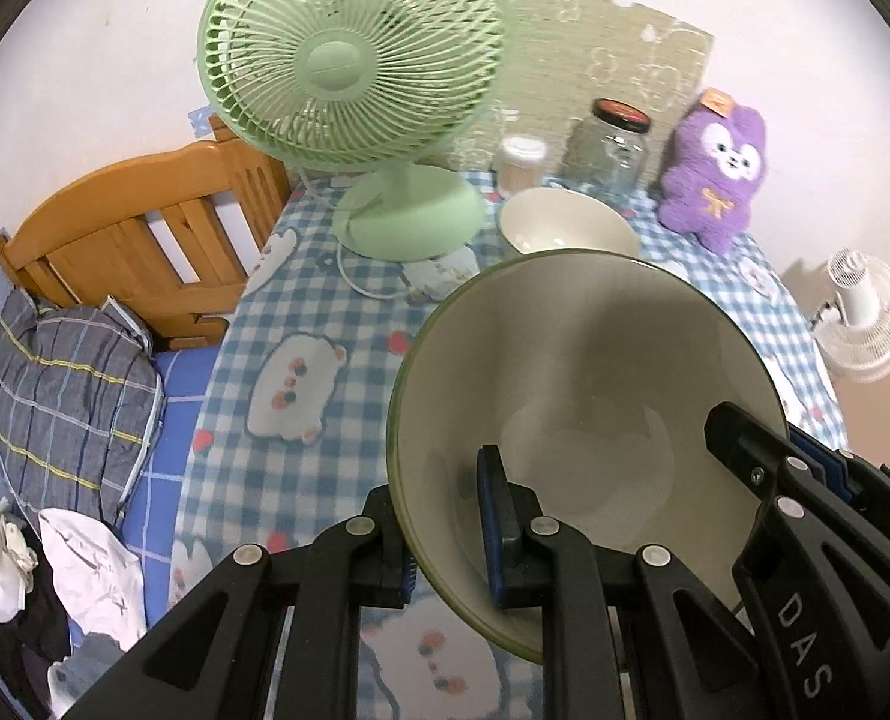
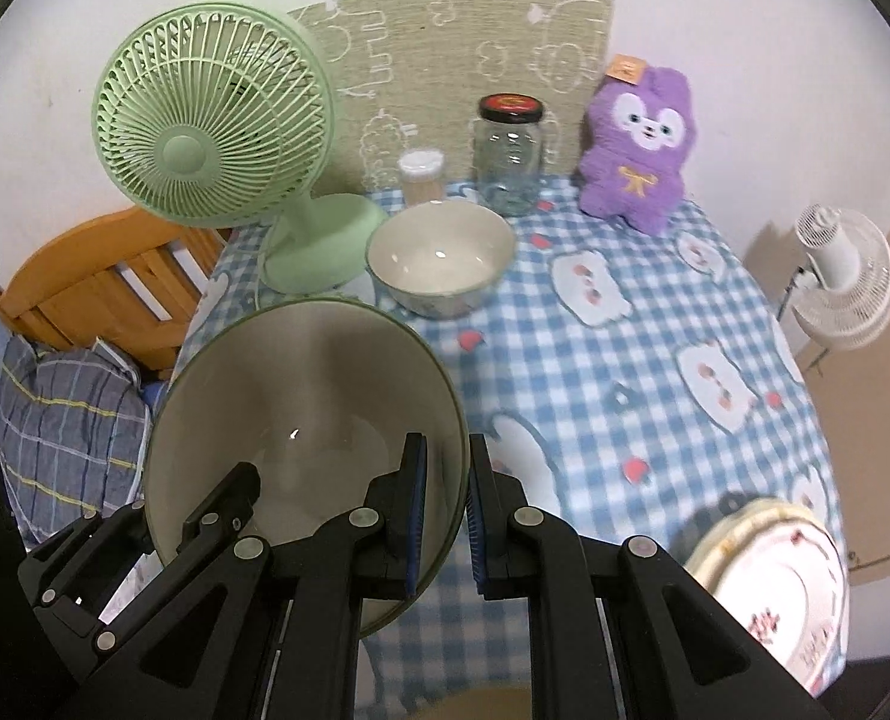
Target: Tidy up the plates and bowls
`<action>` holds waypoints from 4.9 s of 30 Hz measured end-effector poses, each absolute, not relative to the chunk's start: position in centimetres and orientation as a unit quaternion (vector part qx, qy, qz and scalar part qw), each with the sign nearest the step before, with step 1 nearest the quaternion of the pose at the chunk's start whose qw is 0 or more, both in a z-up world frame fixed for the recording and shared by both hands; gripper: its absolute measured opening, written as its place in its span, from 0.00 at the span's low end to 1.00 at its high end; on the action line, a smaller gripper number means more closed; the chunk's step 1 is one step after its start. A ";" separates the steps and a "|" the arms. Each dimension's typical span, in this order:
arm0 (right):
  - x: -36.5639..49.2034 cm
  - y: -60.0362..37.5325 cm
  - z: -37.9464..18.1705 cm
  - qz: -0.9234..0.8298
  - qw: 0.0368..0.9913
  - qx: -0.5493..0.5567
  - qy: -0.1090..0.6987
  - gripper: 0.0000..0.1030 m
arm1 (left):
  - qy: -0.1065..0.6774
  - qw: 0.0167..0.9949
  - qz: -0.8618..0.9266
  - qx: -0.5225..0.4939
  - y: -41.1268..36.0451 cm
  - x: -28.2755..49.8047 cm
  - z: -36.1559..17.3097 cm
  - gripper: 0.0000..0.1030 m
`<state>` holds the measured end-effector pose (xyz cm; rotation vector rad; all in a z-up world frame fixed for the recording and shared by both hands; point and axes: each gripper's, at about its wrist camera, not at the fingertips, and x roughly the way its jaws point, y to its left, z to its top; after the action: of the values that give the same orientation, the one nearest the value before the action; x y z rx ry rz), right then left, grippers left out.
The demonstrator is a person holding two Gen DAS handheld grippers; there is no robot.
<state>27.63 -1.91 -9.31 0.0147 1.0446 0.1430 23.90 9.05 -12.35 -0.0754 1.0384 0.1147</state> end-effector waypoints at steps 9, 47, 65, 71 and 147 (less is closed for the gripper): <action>23.4 -5.7 -8.7 0.080 0.855 0.001 0.513 0.15 | 0.508 0.857 0.069 -0.050 5.7 19.4 -11.9 0.14; 15.7 -10.9 -15.0 0.125 0.798 0.000 0.590 0.15 | 0.560 0.817 0.125 -0.049 0.7 10.9 -17.4 0.14; 15.7 -11.1 -15.6 0.125 0.796 0.010 0.593 0.14 | 0.556 0.821 0.110 -0.064 0.6 11.0 -18.1 0.28; 15.4 -11.1 -15.5 0.121 0.799 0.000 0.590 0.14 | 0.560 0.819 0.104 -0.072 0.4 10.8 -18.4 0.36; 26.5 -7.7 -10.4 0.041 0.847 0.019 0.530 0.38 | 0.503 0.863 0.008 -0.036 4.1 23.2 -12.7 0.63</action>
<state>26.53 -7.69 -10.37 0.0392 1.1180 0.0865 23.18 4.07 -12.69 -0.0746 1.0551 0.0158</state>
